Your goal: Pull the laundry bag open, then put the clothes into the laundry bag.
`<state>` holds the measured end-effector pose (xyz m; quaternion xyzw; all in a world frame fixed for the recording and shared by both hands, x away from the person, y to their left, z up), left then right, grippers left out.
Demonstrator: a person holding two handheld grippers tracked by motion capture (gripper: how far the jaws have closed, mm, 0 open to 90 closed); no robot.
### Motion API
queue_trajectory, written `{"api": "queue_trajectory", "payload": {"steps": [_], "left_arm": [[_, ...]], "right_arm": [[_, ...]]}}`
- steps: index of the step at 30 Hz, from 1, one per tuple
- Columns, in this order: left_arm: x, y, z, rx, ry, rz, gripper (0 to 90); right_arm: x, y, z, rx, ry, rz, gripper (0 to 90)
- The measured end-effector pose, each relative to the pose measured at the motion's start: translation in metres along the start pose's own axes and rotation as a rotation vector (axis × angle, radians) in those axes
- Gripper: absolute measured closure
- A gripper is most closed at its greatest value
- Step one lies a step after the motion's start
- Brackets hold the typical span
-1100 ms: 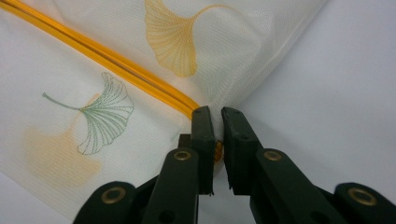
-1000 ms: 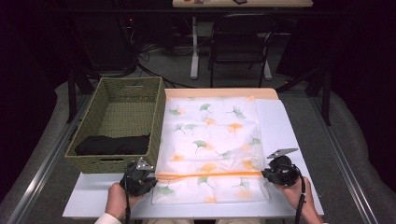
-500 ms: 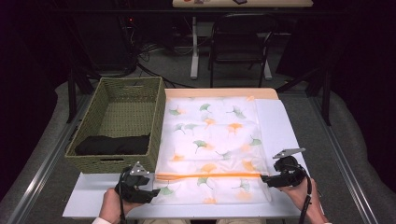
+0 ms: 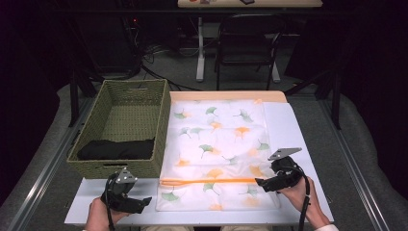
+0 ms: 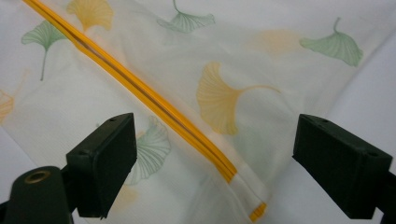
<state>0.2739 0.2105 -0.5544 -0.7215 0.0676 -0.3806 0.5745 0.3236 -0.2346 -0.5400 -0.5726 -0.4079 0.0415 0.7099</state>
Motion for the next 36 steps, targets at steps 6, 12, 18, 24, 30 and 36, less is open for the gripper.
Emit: {"api": "queue_trajectory", "payload": {"steps": [6, 12, 18, 24, 30, 36], "left_arm": [[-0.003, -0.003, 0.005, 0.004, -0.019, -0.006, 14.7], [-0.004, -0.003, 0.004, -0.002, -0.023, -0.012, 14.6], [-0.005, -0.001, 0.005, -0.007, -0.024, -0.01, 14.2], [-0.005, 0.004, 0.005, -0.023, -0.019, -0.012, 10.7], [-0.004, 0.006, 0.005, -0.03, -0.015, -0.013, 10.2], [-0.003, 0.008, 0.005, -0.037, -0.013, -0.006, 10.1]], "right_arm": [[0.019, 0.013, 0.015, 0.022, -0.064, 0.016, 13.6], [0.039, 0.027, 0.027, 0.041, -0.12, 0.019, 18.1], [0.053, 0.046, 0.039, 0.056, -0.186, 0.036, 26.3], [0.062, 0.063, 0.049, 0.075, -0.236, 0.062, 37.2], [0.065, 0.081, 0.057, 0.119, -0.279, 0.108, 44.3], [0.065, 0.09, 0.064, 0.145, -0.306, 0.136, 44.7]]}}
Point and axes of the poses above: each handheld gripper's, and its own axes: y roughly forward along the jaws, x roughly out of its top, z roughly to its left, the point moved 5 cm from there along y, roughly forward along the jaws, and after that the axes turned 5 degrees about z, right-handed, at the moved point
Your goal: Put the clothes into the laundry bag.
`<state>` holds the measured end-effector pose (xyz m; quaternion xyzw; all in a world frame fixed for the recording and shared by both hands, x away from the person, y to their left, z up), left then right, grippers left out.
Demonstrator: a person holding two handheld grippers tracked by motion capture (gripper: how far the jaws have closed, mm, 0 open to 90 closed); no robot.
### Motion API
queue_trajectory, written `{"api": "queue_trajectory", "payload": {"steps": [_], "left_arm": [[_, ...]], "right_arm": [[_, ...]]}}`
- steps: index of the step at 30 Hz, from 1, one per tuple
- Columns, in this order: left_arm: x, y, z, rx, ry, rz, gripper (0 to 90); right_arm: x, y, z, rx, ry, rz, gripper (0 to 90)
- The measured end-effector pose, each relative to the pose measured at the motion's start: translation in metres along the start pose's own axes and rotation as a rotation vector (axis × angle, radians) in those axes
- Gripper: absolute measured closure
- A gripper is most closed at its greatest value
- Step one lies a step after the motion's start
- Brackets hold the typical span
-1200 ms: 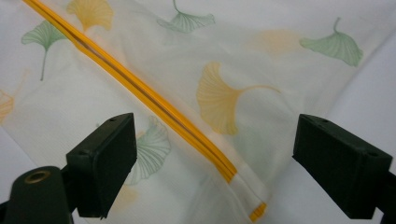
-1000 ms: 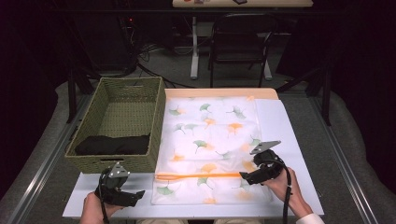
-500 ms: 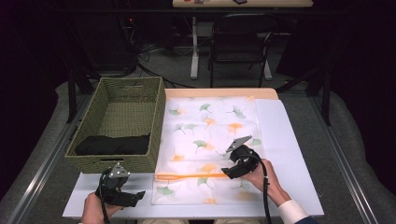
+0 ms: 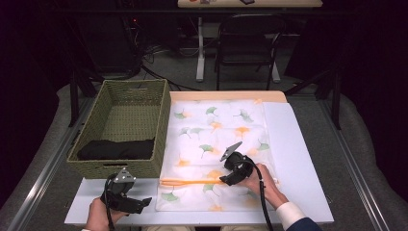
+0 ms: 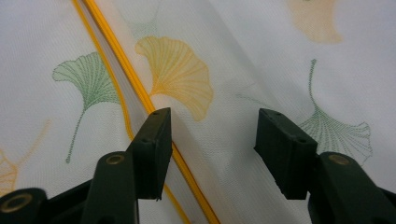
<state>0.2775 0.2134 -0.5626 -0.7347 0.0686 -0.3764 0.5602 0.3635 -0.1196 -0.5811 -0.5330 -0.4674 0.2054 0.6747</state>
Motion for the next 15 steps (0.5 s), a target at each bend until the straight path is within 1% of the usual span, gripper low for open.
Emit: {"api": "queue_trajectory", "payload": {"steps": [4, 5, 8, 10, 13, 14, 15], "left_arm": [[0.0011, 0.0006, -0.0004, -0.002, 0.008, -0.001, 10.1], [0.0013, 0.0007, -0.0008, -0.003, 0.007, -0.001, 10.1], [0.0017, 0.0009, -0.0008, -0.004, 0.007, -0.001, 10.1], [0.0022, 0.001, -0.0009, -0.004, 0.005, -0.003, 10.1], [0.0023, 0.0007, -0.0015, -0.011, 0.012, -0.006, 10.1], [0.0024, 0.0006, -0.0016, -0.011, 0.013, -0.007, 10.1], [0.0024, 0.0006, -0.0015, -0.01, 0.016, -0.008, 10.1]], "right_arm": [[-0.002, 0.0011, 0.001, 0.024, -0.002, 0.008, 41.7], [-0.0023, 0.0017, 0.0013, 0.024, 0.003, 0.01, 41.5], [-0.0023, 0.0022, 0.0014, 0.017, -0.013, 0.011, 41.9], [-0.0027, 0.0021, 0.0024, 0.012, -0.008, 0.015, 42.3], [-0.0029, 0.0016, 0.0017, 0.006, -0.018, 0.007, 47.9], [-0.0033, 0.0015, 0.0011, 0.011, -0.021, 0.0, 51.5], [-0.0036, 0.001, 0.001, 0.017, -0.012, -0.005, 55.1]]}}
Point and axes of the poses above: each handheld gripper's, and its own axes: y roughly forward along the jaws, x roughly out of its top, z roughly to its left, the point moved 5 cm from there along y, roughly forward along the jaws, and after that the axes turned 5 degrees about z, right-handed, at the moved point
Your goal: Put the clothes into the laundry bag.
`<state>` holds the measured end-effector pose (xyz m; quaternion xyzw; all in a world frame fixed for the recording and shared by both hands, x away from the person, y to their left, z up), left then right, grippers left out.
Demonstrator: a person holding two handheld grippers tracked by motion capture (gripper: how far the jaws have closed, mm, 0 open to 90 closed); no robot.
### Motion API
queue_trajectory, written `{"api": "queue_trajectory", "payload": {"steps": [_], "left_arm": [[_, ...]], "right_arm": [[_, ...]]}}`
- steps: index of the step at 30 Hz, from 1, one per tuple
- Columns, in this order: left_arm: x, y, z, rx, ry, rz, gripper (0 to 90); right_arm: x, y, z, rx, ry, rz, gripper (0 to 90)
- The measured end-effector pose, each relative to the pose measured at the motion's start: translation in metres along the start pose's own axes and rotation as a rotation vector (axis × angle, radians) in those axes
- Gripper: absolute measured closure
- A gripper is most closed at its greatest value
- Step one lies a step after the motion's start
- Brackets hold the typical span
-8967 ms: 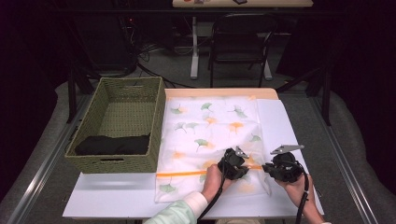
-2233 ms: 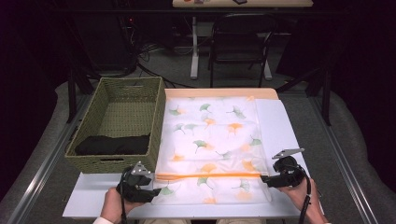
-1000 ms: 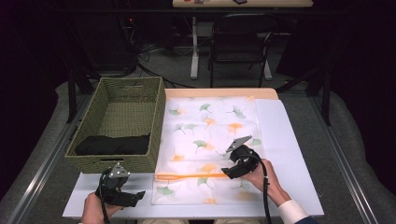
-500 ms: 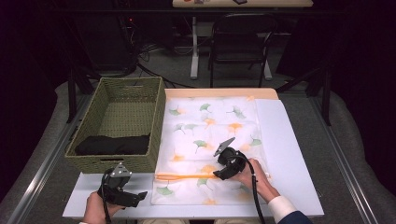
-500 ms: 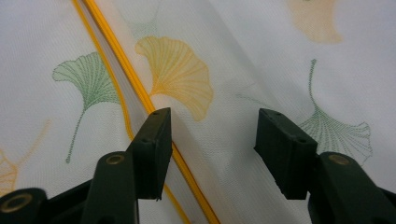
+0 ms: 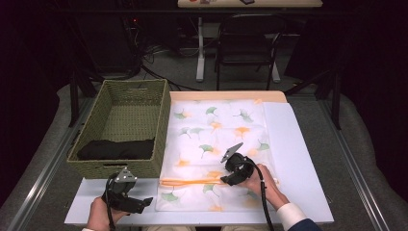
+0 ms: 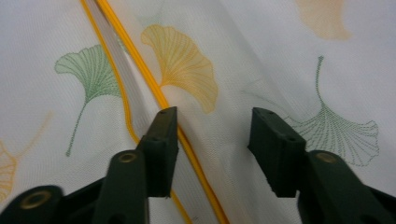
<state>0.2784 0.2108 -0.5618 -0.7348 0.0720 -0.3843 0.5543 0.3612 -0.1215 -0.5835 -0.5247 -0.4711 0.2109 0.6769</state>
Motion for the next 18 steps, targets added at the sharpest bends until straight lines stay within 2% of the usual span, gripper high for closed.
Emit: {"api": "queue_trajectory", "payload": {"steps": [2, 5, 9, 12, 14, 18], "left_arm": [[0.0, 0.0, 0.0, -0.002, 0.0, -0.002, 10.1], [0.001, 0.001, 0.0, -0.004, 0.002, -0.002, 10.2], [0.001, 0.001, 0.0, -0.007, 0.005, -0.009, 10.2], [0.001, -0.002, 0.0, -0.042, 0.018, -0.022, 11.5], [0.002, -0.003, -0.001, -0.052, 0.022, -0.033, 11.4], [0.004, -0.007, -0.002, -0.054, 0.053, -0.026, 8.8]], "right_arm": [[-0.001, -0.001, -0.004, 0.0, 0.028, -0.019, 63.4], [-0.002, -0.001, -0.007, -0.004, 0.025, -0.027, 69.0], [0.0, -0.001, -0.003, -0.037, -0.019, -0.019, 77.4], [0.001, -0.001, 0.004, -0.072, -0.069, -0.01, 86.6], [0.001, -0.001, 0.007, -0.086, -0.082, -0.004, 87.8], [0.0, -0.004, 0.005, -0.049, -0.043, -0.027, 88.1]]}}
Point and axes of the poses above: each handheld gripper's, and its own axes: y roughly forward along the jaws, x roughly out of its top, z roughly to its left, the point moved 5 cm from there along y, roughly forward along the jaws, and after that the axes turned 5 degrees about z, right-handed, at the moved point
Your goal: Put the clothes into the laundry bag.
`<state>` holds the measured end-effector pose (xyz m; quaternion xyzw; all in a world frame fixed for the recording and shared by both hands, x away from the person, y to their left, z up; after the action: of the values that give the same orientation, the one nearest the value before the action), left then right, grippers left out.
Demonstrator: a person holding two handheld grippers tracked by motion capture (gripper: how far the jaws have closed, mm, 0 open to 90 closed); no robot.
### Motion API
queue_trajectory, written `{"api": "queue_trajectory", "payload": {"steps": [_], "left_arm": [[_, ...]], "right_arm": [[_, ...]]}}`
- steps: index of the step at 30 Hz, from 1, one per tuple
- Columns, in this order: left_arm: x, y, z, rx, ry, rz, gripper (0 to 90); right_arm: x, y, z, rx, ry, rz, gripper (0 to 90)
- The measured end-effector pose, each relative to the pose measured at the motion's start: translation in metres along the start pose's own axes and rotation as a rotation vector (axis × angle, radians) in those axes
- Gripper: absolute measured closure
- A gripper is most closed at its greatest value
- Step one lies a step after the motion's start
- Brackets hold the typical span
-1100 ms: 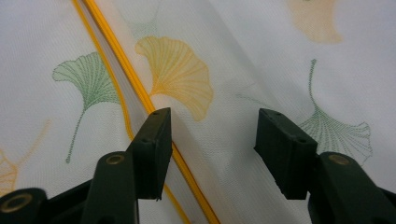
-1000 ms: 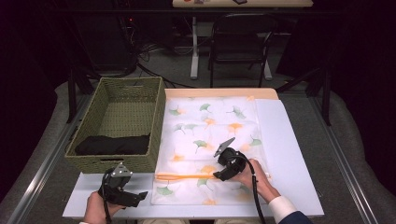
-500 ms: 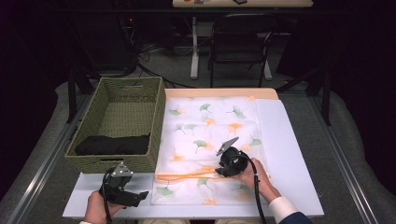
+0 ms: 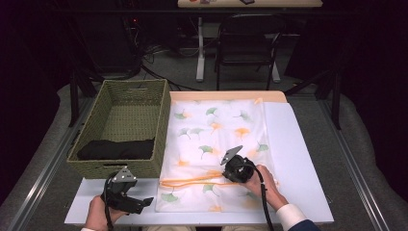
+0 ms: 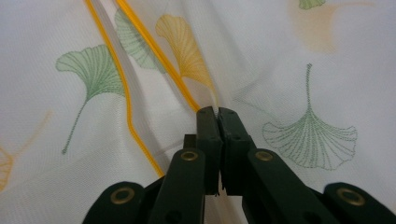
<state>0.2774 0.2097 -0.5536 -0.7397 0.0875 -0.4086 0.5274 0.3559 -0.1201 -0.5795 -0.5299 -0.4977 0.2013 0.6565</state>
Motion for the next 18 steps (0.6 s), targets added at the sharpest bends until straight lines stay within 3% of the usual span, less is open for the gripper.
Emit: {"api": "queue_trajectory", "payload": {"steps": [4, 8, 13, 14, 18], "left_arm": [[0.002, -0.003, -0.004, -0.018, 0.041, 0.011, 7.7], [0.004, -0.005, -0.003, -0.026, 0.046, 0.019, 7.1], [0.004, -0.001, -0.004, -0.054, 0.038, 0.025, 7.2], [0.005, -0.001, -0.004, -0.046, 0.054, 0.029, 7.3], [0.006, 0.001, -0.005, -0.05, 0.054, 0.029, 7.2]], "right_arm": [[0.002, -0.011, 0.0, 0.003, 0.01, -0.023, 88.1], [0.002, -0.015, 0.0, 0.008, 0.014, -0.028, 87.7], [0.003, -0.013, 0.001, -0.012, 0.002, -0.009, 85.2], [0.004, -0.011, 0.002, -0.007, 0.006, -0.002, 84.2], [0.008, -0.002, 0.005, -0.018, -0.021, 0.027, 87.9]]}}
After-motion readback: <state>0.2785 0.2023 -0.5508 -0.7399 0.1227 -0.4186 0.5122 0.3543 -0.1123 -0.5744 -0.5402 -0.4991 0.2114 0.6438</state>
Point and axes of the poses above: each handheld gripper's, and its own axes: y roughly forward along the jaws, x roughly out of its top, z roughly to its left, the point moved 5 cm from there along y, roughly forward along the jaws, and after that the axes turned 5 degrees about z, right-handed, at the moved point
